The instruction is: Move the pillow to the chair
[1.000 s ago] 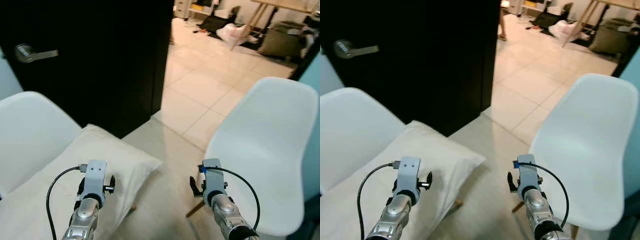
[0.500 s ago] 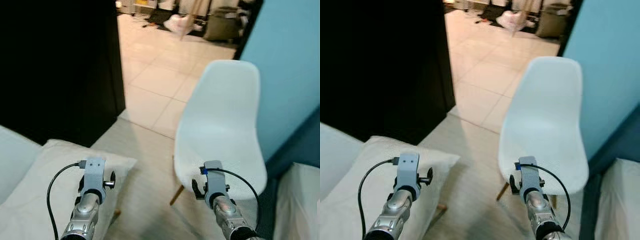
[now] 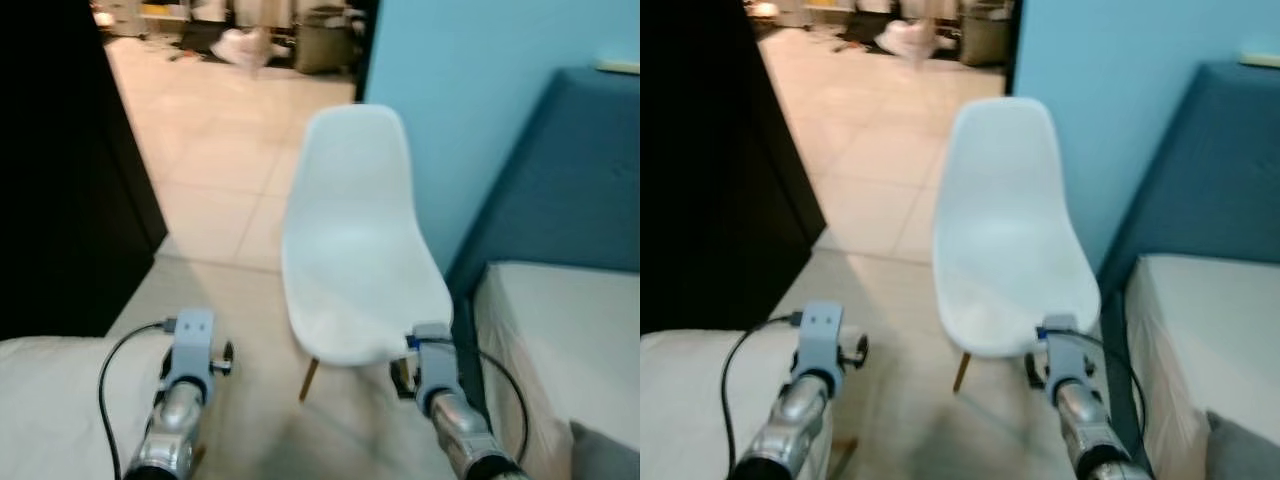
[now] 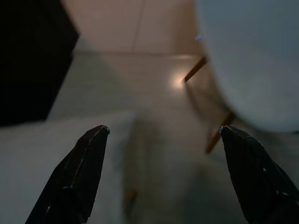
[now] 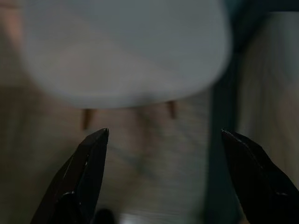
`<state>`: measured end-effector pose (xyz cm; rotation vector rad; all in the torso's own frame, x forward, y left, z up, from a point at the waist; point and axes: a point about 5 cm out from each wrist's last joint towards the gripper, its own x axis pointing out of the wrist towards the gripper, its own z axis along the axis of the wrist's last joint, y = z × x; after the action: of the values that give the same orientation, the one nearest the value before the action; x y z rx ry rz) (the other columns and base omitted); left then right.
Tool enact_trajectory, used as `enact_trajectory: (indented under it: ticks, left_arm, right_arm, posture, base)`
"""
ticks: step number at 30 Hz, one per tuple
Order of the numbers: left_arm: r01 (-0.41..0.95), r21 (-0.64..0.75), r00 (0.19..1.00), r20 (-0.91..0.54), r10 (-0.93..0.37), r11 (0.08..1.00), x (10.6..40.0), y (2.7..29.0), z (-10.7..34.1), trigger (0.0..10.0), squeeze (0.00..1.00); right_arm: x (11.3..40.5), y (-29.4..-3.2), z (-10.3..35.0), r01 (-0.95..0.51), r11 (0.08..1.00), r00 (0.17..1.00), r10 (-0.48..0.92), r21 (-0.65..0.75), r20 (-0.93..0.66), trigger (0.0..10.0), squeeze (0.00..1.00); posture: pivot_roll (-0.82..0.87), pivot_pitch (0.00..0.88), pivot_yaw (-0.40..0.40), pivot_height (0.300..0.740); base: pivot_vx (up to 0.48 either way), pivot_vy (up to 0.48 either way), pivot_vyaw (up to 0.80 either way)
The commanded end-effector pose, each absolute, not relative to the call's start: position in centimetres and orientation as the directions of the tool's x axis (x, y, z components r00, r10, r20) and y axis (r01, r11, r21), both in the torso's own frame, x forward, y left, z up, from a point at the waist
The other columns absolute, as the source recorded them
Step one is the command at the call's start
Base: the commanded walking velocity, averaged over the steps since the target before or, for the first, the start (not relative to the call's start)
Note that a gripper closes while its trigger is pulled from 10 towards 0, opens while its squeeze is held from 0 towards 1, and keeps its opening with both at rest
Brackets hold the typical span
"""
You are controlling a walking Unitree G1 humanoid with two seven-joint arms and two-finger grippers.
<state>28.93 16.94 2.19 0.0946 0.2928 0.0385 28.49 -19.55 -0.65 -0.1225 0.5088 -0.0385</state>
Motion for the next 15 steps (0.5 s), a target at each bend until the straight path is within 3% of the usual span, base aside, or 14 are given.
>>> enact_trajectory:
  ticks: [1,15]
  left_arm:
    - [-0.032,0.110,0.952,-0.300,0.064,0.993,28.50,17.35,1.80,10.0,0.00]
    - [-0.039,0.086,0.946,-0.318,0.064,0.996,28.54,17.37,1.66,10.0,0.00]
  right_arm:
    - [28.08,-19.19,-1.12,0.011,0.994,0.864,-0.063,-0.106,-0.500,10.0,0.00]
    - [28.08,-19.40,-1.14,0.013,0.993,0.859,-0.070,-0.115,-0.508,10.0,0.00]
  posture:
    - [0.06,0.076,-0.008,0.740]
    - [0.06,0.076,-0.007,0.740]
  base:
    - [0.000,0.000,-0.80]
    - [0.000,0.000,-0.80]
